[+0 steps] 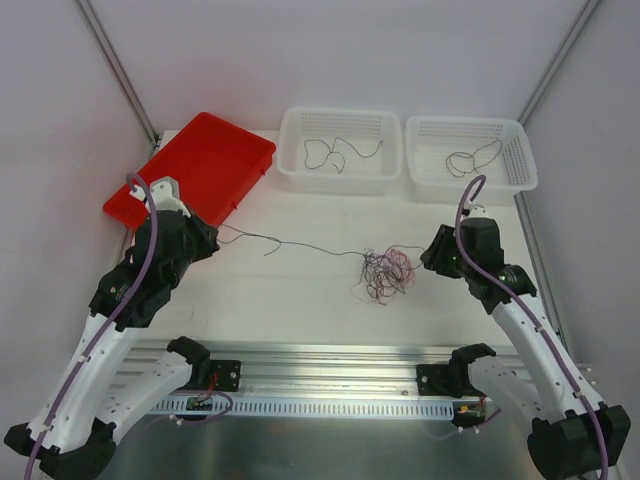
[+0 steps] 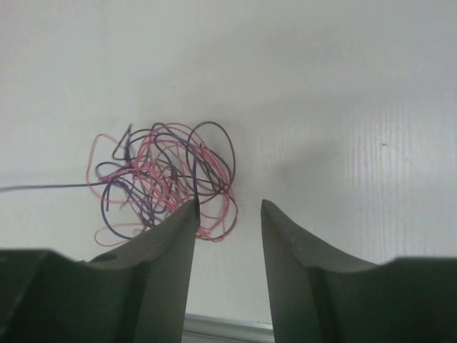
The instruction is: Untangle the cables
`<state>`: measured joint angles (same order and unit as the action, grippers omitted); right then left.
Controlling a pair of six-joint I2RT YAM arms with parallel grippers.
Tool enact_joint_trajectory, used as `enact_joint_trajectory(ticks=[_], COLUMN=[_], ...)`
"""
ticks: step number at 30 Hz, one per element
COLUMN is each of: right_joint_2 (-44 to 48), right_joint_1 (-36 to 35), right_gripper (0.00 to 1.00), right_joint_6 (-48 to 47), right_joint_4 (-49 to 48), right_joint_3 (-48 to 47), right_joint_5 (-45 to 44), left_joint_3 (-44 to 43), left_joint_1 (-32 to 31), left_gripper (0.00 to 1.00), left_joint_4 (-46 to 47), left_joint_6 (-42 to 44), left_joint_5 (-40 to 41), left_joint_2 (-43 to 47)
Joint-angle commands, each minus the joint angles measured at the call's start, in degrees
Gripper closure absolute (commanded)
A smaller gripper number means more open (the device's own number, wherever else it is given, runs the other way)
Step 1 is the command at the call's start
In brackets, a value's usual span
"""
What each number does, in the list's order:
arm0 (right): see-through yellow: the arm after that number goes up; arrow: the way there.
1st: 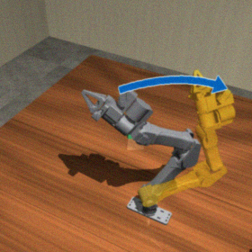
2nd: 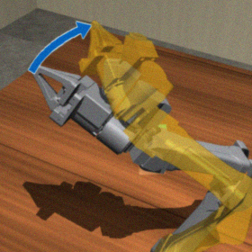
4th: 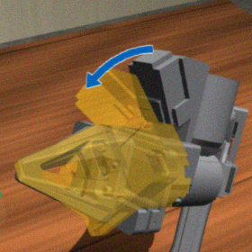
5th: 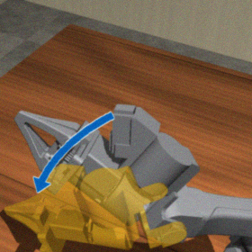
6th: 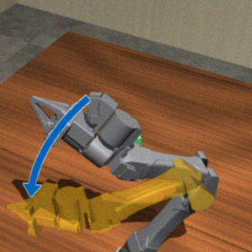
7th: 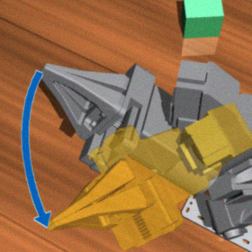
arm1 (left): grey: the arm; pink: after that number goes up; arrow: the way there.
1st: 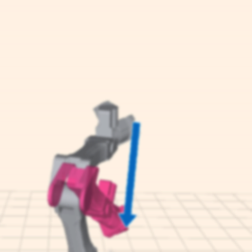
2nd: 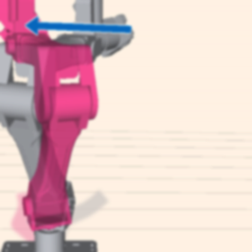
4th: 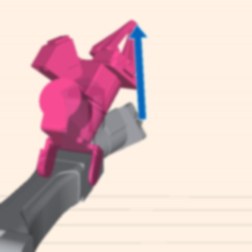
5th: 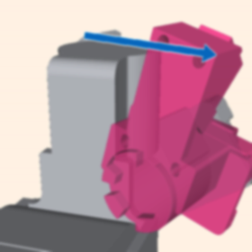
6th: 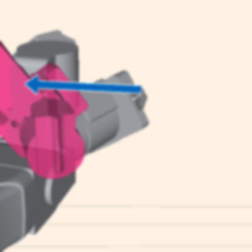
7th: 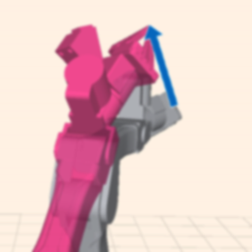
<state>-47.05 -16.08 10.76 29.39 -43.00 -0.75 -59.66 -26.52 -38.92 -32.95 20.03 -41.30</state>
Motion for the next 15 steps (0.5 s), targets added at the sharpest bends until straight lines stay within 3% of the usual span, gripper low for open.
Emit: enact_joint_trajectory(ticks=[1, 2, 7, 11, 15], right_joint_2=[-1.7, -1.9, -2.5, -4.5, -8.5], right_joint_1=[0.6, 0.3, -4.3, -10.1, -17.8], right_gripper=[0.54, 0.48, 0.37, 0.27, 0.24], right_joint_6=[-1.2, -0.9, -0.1, 0.8, 3.3], right_joint_4=[2.9, 2.1, 0.9, -1.9, -3.9], right_joint_3=[2.0, 2.4, 2.3, 2.0, 1.0], right_joint_5=[0.3, 0.2, 0.2, -0.1, -3.5], left_joint_3=[-1.0, -0.5, 5.2, 6.5, 6.3], left_joint_1=[0.9, 0.9, 0.8, 0.8, 0.8], left_gripper=[1.0, 1.0, 1.0, 1.0, 1.0], left_joint_4=[-2.0, -1.5, 1.6, 1.9, 2.0], left_joint_6=[1.0, 0.6, -1.2, -1.0, 0.2], left_joint_5=[-3.3, -5.3, -12.4, -11.5, -9.0], left_joint_2=[-1.1, -2.2, -4.1, -3.2, -2.1])
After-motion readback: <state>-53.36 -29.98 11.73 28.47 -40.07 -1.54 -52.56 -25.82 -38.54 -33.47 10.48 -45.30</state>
